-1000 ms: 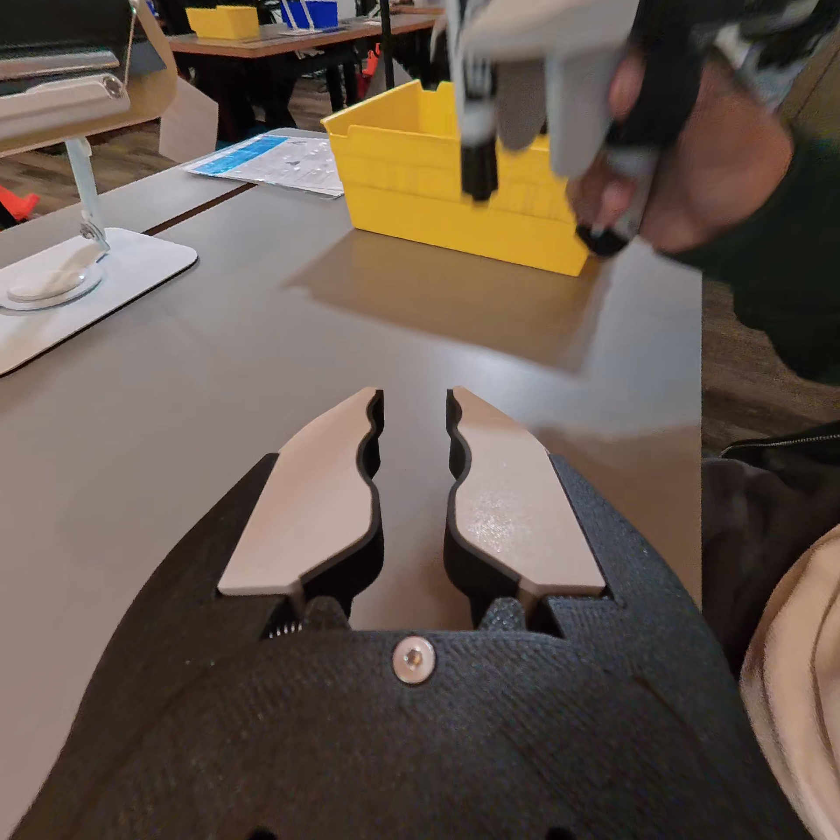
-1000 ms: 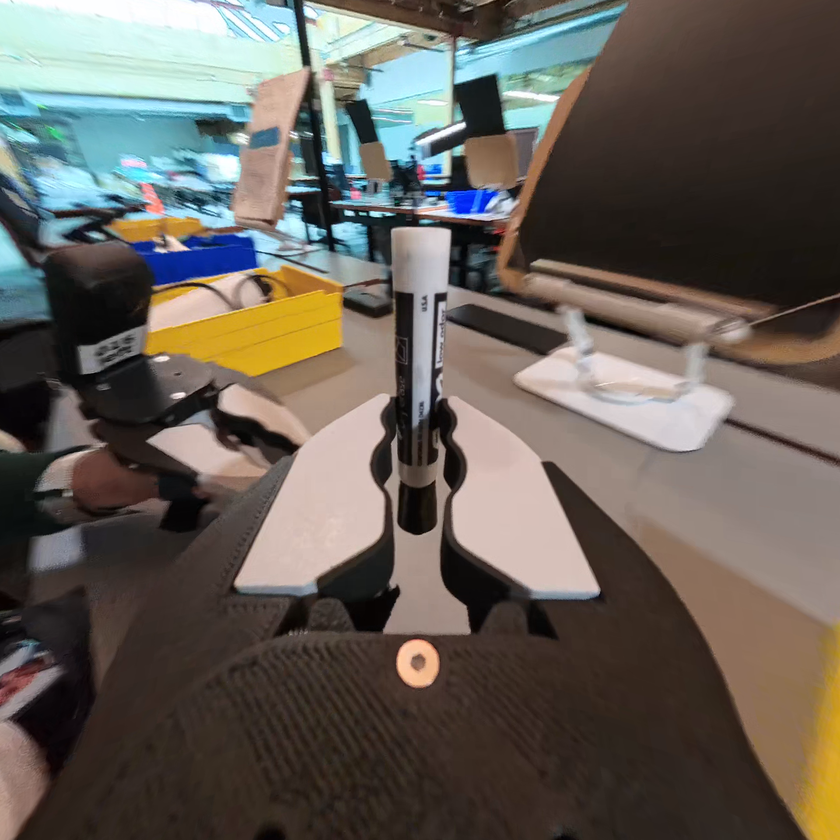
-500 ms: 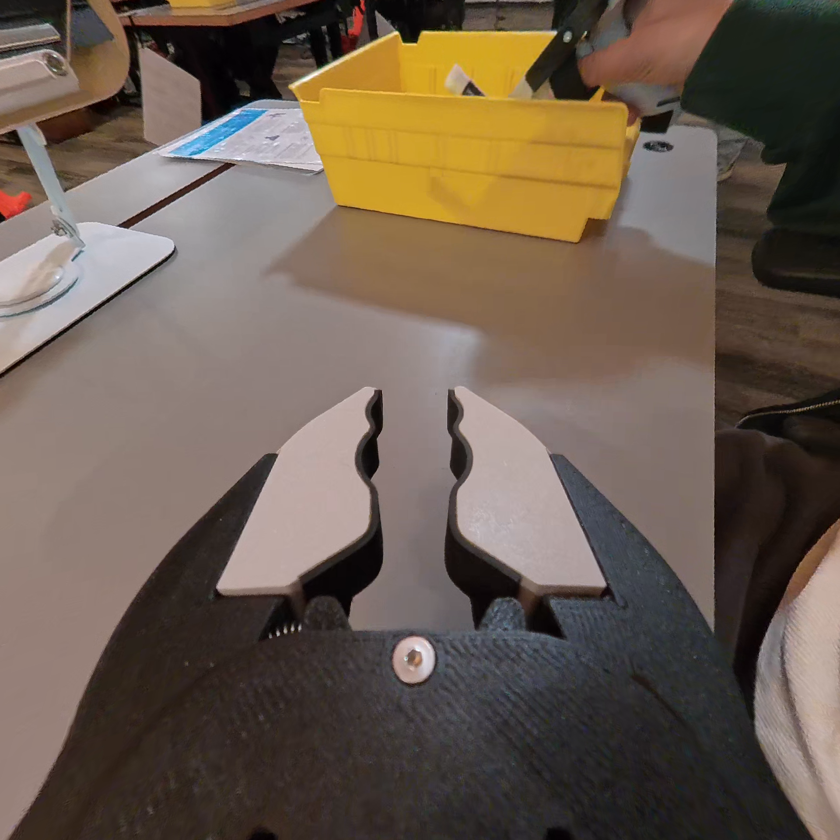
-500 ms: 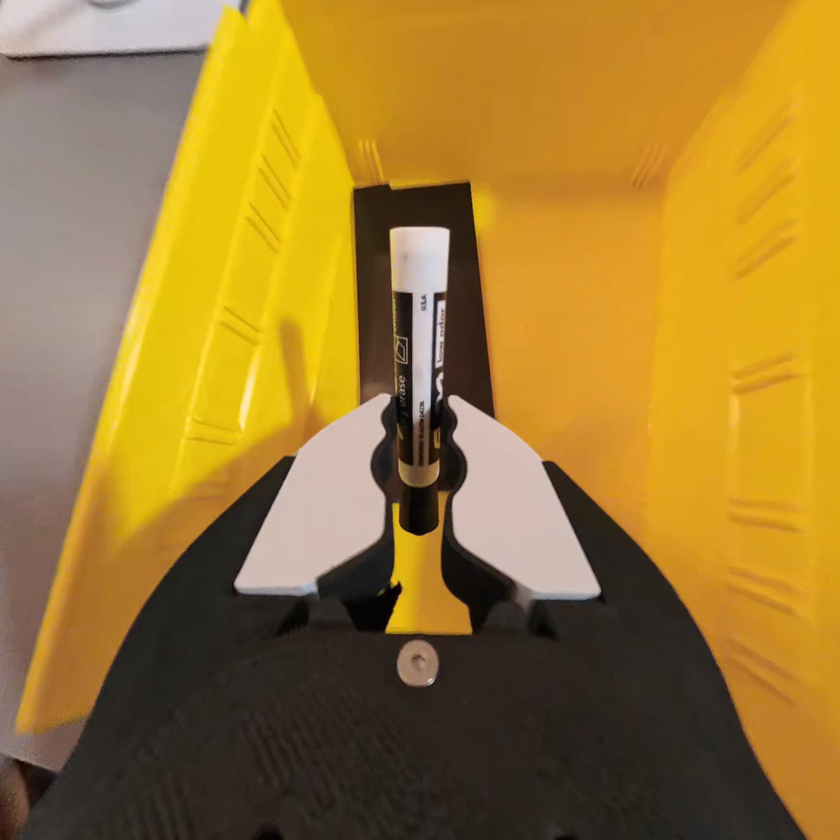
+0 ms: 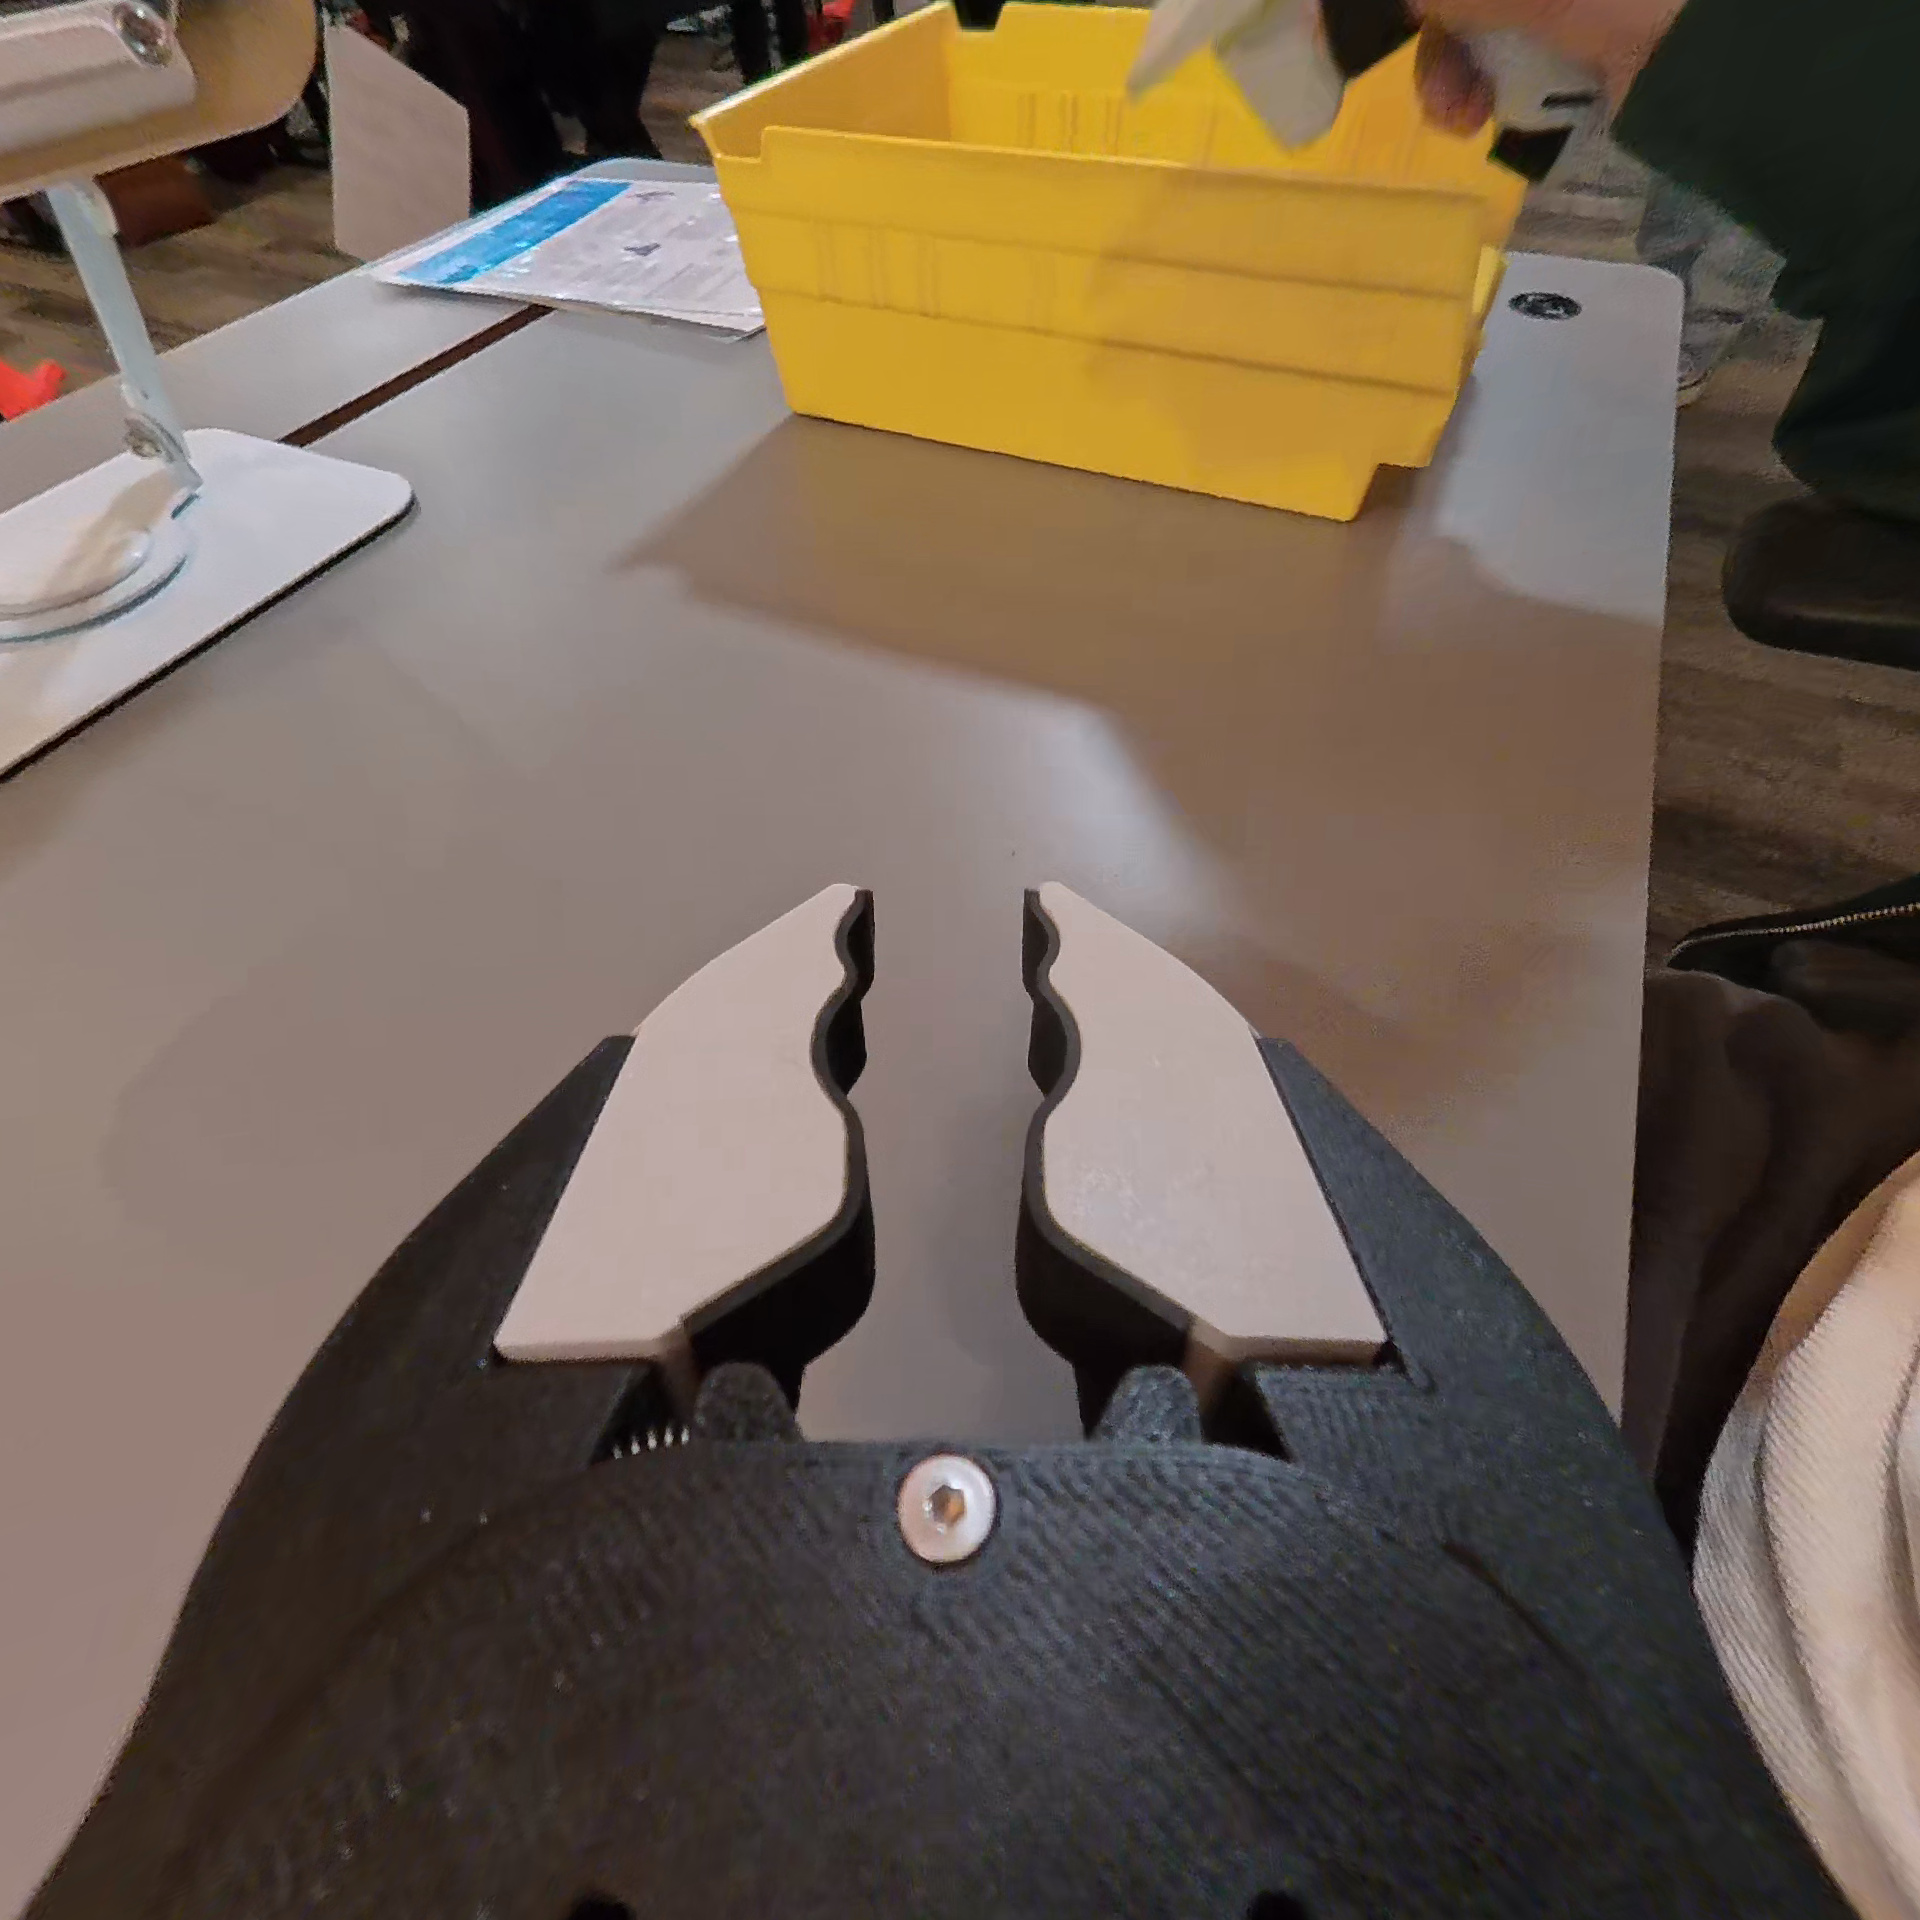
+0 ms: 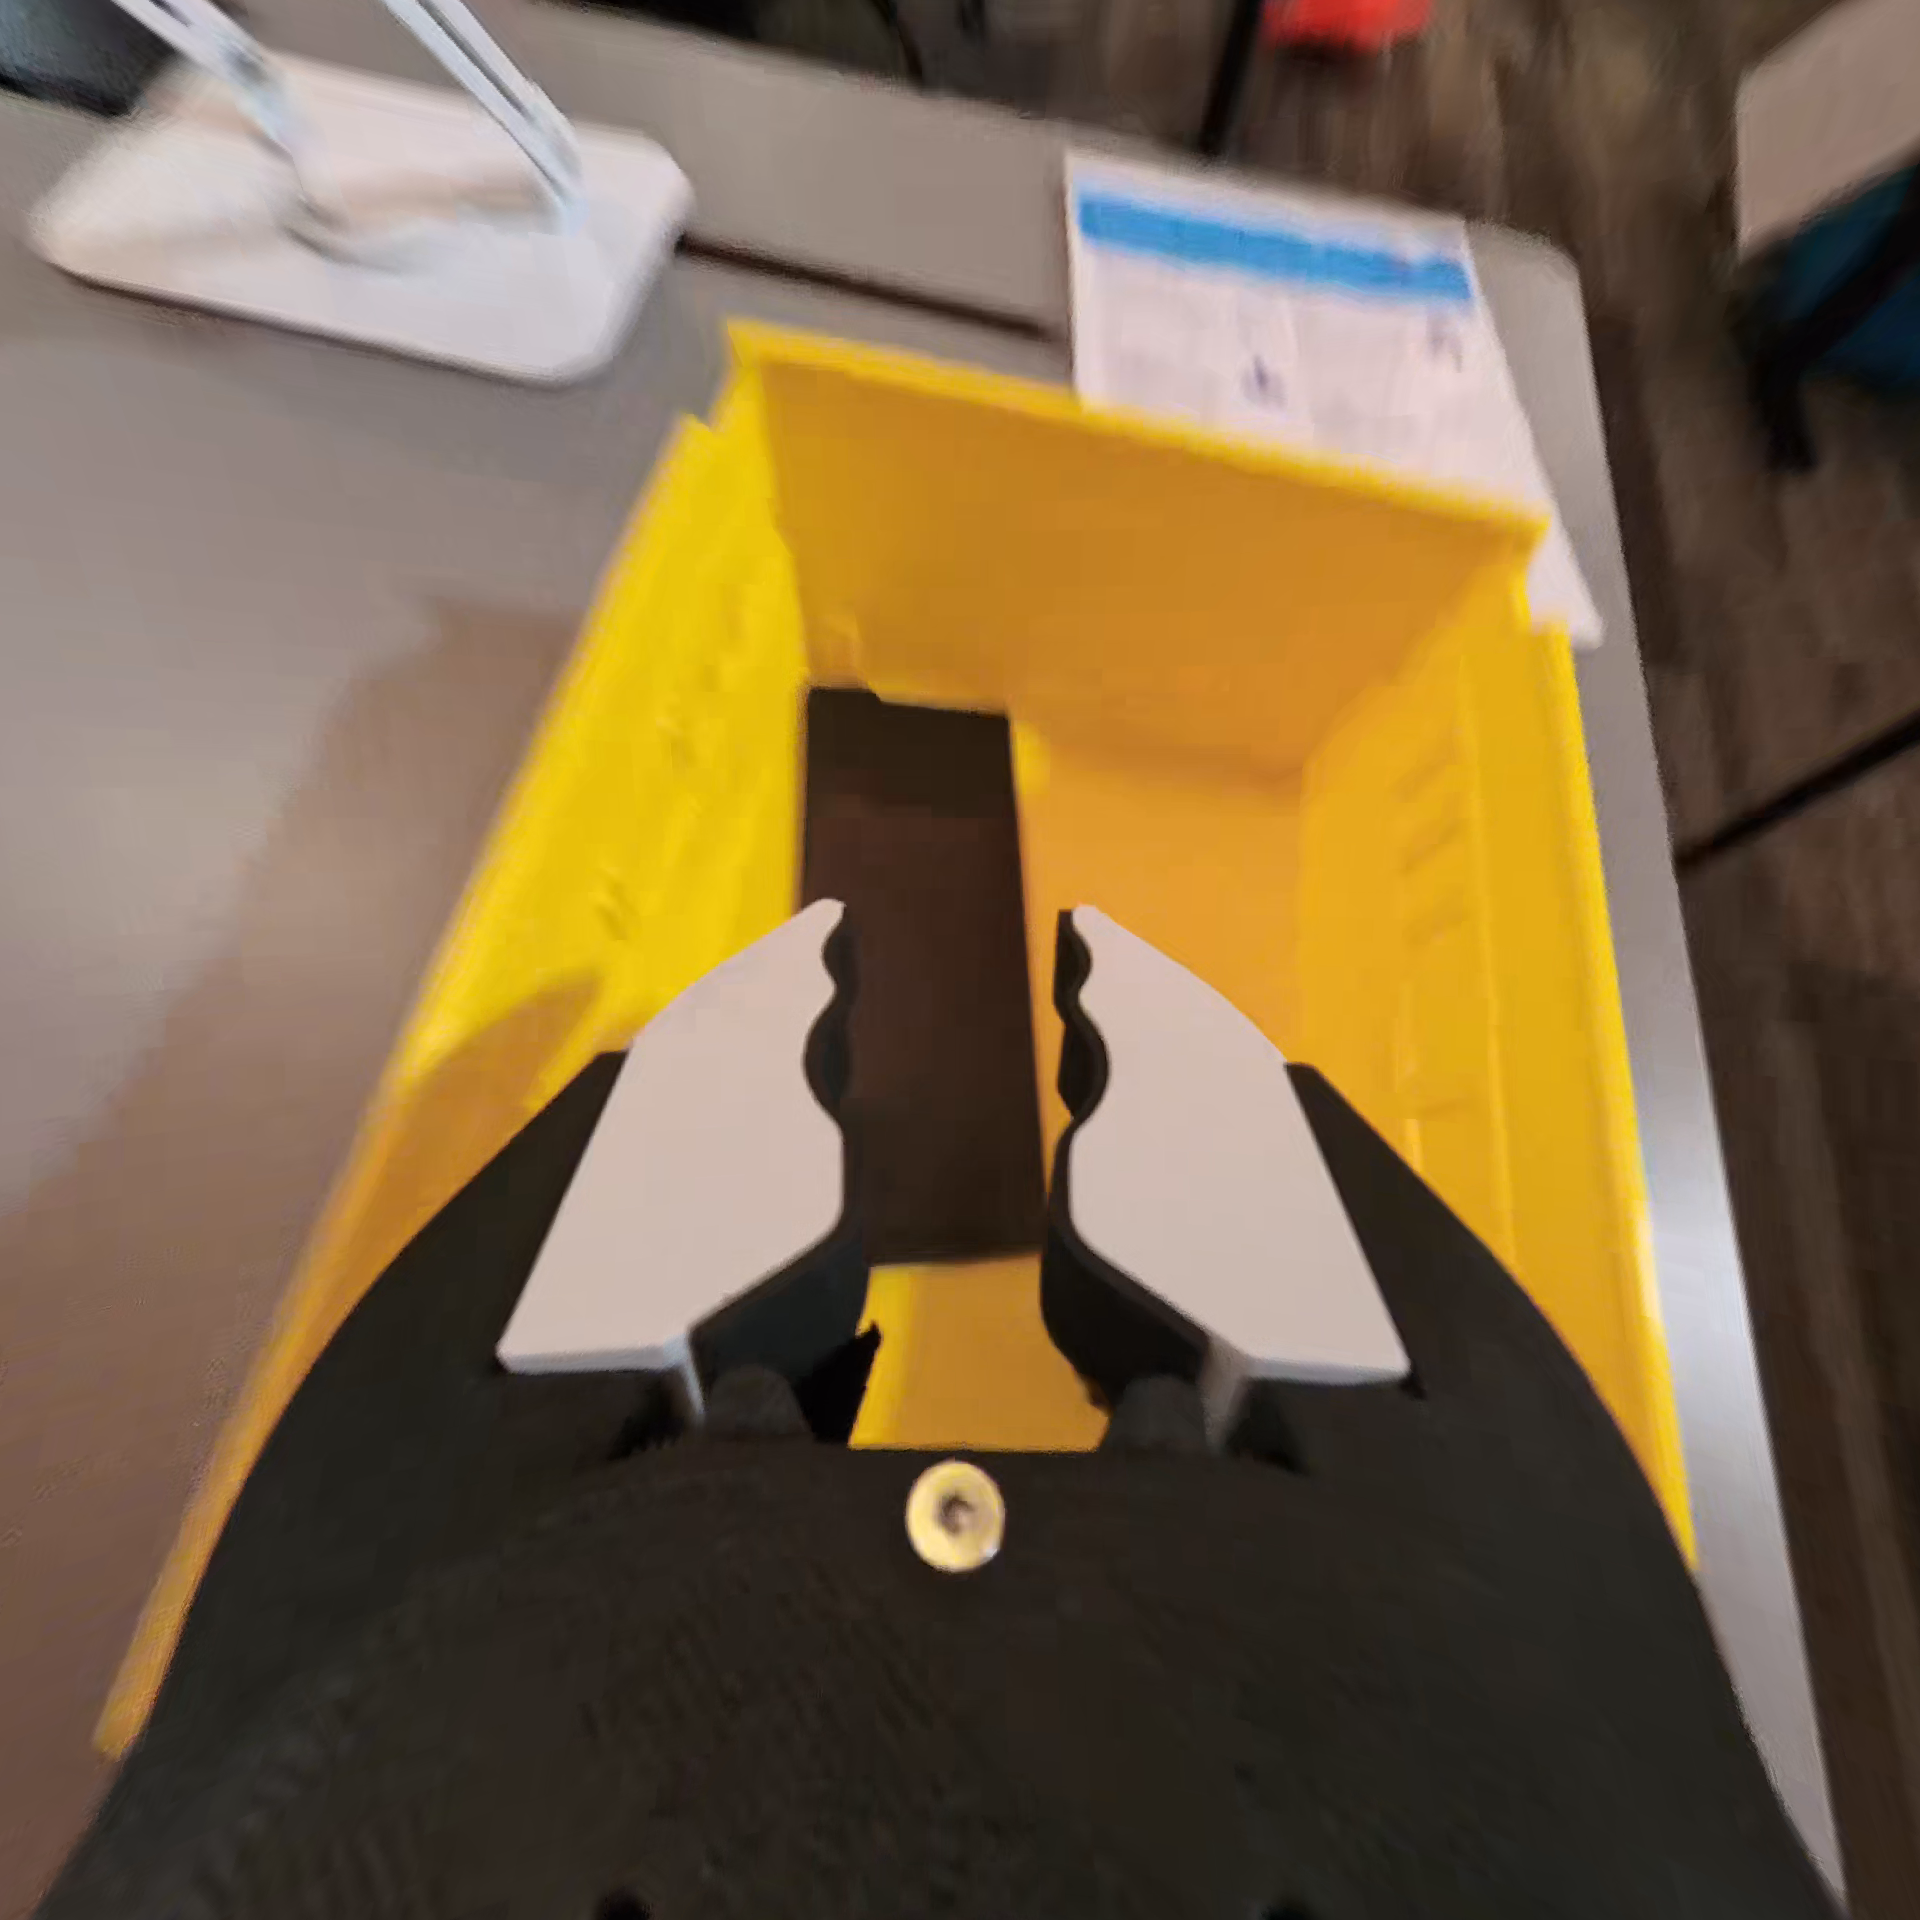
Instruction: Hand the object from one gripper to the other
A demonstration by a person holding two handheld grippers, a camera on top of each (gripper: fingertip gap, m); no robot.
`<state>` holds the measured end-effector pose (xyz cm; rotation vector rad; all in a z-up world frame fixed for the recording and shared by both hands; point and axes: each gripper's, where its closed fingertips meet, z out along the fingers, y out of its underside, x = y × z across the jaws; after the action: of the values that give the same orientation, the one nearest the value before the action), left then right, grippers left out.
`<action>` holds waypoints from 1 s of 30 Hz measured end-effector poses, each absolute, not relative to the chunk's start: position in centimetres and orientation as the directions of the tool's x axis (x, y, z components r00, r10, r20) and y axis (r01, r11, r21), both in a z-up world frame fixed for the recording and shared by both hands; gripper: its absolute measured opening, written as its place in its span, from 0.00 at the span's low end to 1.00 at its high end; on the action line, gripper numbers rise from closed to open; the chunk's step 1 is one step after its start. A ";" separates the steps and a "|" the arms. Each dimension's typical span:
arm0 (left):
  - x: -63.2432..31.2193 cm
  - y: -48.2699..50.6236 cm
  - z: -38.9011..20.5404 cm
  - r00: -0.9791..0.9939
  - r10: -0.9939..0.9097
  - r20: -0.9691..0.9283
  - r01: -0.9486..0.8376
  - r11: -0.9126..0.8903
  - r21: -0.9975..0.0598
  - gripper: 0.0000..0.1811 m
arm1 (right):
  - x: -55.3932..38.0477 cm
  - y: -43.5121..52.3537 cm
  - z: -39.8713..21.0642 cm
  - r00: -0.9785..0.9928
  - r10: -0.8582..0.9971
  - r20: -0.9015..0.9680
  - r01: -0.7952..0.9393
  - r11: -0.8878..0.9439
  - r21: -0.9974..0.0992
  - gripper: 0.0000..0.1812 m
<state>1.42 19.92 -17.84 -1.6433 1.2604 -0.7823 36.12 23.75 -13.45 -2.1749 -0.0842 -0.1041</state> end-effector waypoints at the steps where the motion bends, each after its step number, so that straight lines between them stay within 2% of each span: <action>1: 1.3 20.1 -18.0 0.292 -0.956 -0.034 -0.399 -0.090 -0.912 0.17 | 34.5 24.1 -11.9 0.989 0.064 0.131 0.145 -0.517 -0.844 0.20; 7: 0.2 22.0 -18.6 0.405 -0.911 -0.080 -0.444 -0.119 -0.888 0.29 | 21.1 24.7 -7.0 0.919 0.346 0.189 0.291 -0.273 -0.917 0.17; 10: -0.3 22.9 -18.5 0.449 -0.884 -0.127 -0.459 -0.106 -0.882 0.32 | 14.9 24.3 -8.6 0.867 0.467 0.176 0.312 -0.233 -0.921 0.21; 13: -0.6 23.8 -17.9 0.488 -0.861 -0.145 -0.453 -0.108 -0.885 0.34 | 11.2 23.8 -11.1 0.858 0.508 0.080 0.231 -0.242 -0.942 0.27; 14: -0.6 24.1 -17.8 0.502 -0.852 -0.149 -0.451 -0.111 -0.886 0.38 | 10.4 23.6 -12.1 0.854 0.520 0.034 0.200 -0.266 -0.943 0.28; 16: -0.4 24.5 -17.8 0.510 -0.848 -0.142 -0.446 -0.120 -0.887 0.48 | 9.5 23.4 -14.0 0.849 0.527 -0.021 0.186 -0.337 -0.923 0.36; 20: 0.5 25.0 -18.0 0.508 -0.848 -0.153 -0.457 -0.115 -0.882 0.48 | 9.1 22.9 -15.3 0.835 0.550 0.012 0.230 -0.331 -0.915 0.39; 25: 1.8 25.0 -19.2 0.477 -0.866 -0.149 -0.524 -0.145 -0.839 0.51 | 9.9 22.5 -18.1 0.813 0.556 0.174 0.389 -0.296 -0.872 0.52; 27: 2.2 24.7 -19.7 0.464 -0.878 -0.116 -0.543 -0.179 -0.820 0.53 | 10.2 22.3 -18.7 0.801 0.562 0.205 0.419 -0.282 -0.863 0.53; 30: 2.1 24.6 -19.1 0.462 -0.875 -0.148 -0.531 -0.139 -0.836 0.53 | 10.4 22.4 -18.4 0.800 0.557 0.225 0.425 -0.261 -0.867 0.51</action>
<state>2.12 24.63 -19.15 -1.8074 1.1934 -0.4776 10.40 22.40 -18.40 -1.8952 -0.7427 0.1502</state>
